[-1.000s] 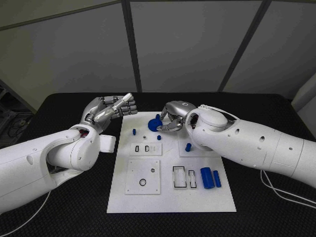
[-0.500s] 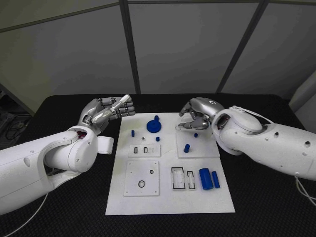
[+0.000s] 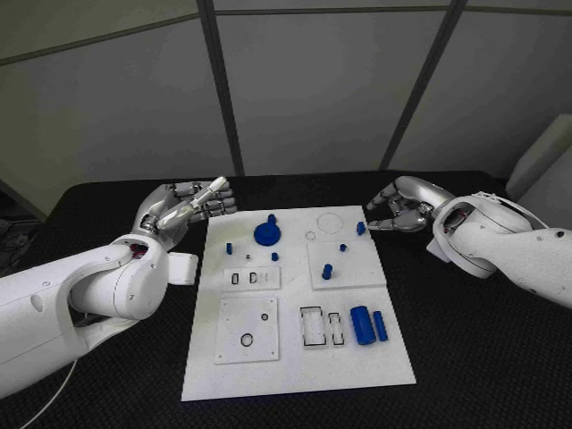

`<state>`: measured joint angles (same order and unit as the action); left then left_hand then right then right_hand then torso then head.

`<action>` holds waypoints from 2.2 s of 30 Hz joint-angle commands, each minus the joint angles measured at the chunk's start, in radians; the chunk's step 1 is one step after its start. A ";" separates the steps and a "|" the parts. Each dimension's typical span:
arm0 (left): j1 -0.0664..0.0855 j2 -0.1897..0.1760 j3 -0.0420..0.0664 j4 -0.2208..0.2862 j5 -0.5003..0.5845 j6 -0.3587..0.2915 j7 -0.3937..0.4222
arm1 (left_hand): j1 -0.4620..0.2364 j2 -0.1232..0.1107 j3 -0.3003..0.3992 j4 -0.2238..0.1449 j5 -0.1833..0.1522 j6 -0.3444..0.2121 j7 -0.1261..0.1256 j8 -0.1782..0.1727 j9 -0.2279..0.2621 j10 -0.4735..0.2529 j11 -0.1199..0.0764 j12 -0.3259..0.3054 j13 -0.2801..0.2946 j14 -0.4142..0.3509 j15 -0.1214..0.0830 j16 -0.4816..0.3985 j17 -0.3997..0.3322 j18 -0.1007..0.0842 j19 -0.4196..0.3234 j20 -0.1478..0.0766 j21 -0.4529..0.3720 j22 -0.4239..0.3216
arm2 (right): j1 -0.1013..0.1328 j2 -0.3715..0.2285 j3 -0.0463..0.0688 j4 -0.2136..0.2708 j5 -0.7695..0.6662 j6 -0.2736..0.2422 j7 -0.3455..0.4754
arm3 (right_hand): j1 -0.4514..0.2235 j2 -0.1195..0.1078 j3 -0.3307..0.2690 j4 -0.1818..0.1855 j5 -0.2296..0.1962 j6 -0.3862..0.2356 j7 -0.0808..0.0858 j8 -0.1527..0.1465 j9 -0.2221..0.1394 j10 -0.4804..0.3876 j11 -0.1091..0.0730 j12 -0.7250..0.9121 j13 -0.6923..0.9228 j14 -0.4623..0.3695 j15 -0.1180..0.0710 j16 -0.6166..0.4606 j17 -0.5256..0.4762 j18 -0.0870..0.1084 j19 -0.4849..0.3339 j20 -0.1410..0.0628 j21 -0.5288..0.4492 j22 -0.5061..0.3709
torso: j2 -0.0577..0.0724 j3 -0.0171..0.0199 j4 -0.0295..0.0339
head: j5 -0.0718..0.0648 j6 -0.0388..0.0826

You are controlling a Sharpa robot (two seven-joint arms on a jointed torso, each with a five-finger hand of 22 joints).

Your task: Assemble the parts on the task board

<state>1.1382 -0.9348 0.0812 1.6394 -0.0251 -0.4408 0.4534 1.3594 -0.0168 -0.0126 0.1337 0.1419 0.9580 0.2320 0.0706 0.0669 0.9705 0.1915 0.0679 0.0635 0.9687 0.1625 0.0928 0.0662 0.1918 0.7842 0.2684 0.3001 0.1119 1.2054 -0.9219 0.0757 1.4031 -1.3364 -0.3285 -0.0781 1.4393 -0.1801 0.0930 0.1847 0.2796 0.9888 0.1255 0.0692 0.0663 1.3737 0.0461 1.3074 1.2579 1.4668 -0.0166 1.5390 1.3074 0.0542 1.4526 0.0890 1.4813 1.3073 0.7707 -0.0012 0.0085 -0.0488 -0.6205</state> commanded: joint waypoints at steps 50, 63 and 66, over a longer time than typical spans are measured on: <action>0.001 0.009 0.001 -0.019 -0.008 0.010 0.004 | 0.001 0.012 -0.001 -0.005 -0.006 0.008 -0.001 -0.003 0.000 0.011 -0.001 0.000 0.001 0.009 -0.003 -0.007 -0.001 -0.008 -0.006 0.004 -0.005 -0.003 | -0.005 0.085 0.000 -0.110 0.039 0.138 0.052 | 0.043 0.038 0.005 -0.008 0.027 0.012 0.000 0.005 0.004 0.000 -0.004 0.004 0.009 0.091 -0.010 0.009 0.205 -0.010 -0.003 -0.005 -0.003 0.066 | 0.000 -0.0034 0.0020 | -0.007 -0.020; 0.000 0.011 0.001 -0.024 -0.008 0.013 0.003 | 0.004 0.015 0.001 -0.009 -0.005 0.009 -0.001 -0.003 0.000 0.011 -0.001 -0.001 0.000 0.010 -0.003 -0.009 0.000 -0.008 -0.006 0.004 -0.006 -0.004 | -0.006 0.098 0.000 -0.122 0.027 0.148 0.035 | 0.045 0.063 0.019 -0.009 0.052 0.048 -0.001 0.015 0.007 0.014 -0.006 0.022 0.030 0.092 -0.011 0.011 0.211 -0.013 0.004 -0.006 0.003 0.077 | 0.000 -0.0029 0.0005 | -0.001 -0.024; 0.000 0.011 0.001 -0.026 -0.008 0.014 0.003 | 0.005 0.016 0.001 -0.009 -0.005 0.008 -0.001 -0.004 0.000 0.011 -0.001 -0.001 0.000 0.010 -0.003 -0.009 0.000 -0.008 -0.006 0.004 -0.006 -0.004 | -0.007 0.100 0.000 -0.123 0.026 0.151 0.032 | 0.046 0.063 0.019 -0.010 0.053 0.050 -0.001 0.015 0.007 0.014 -0.006 0.023 0.030 0.092 -0.011 0.011 0.210 -0.013 0.004 -0.006 0.002 0.077 | 0.000 -0.0030 0.0014 | -0.002 -0.025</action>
<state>1.1374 -0.9249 0.0811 1.6137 -0.0253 -0.4400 0.4531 1.3634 -0.0128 -0.0097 0.1308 0.1419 0.9579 0.2321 0.0706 0.0670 0.9741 0.1880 0.0679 0.0630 0.9722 0.1591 0.0892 0.0662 0.1917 0.7843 0.2684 0.3002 0.1088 1.1973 -0.8227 0.0751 1.2799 -1.3020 -0.1908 -0.0386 1.4856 -0.1244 0.1072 0.1765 0.3290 1.0303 0.1224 0.0805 0.0717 1.3794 0.0411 1.3239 1.2869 1.4670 -0.0236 1.5468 1.3078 0.0542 1.4527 0.0890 1.4812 1.3079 0.7703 -0.0042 0.0103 -0.0502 -0.6450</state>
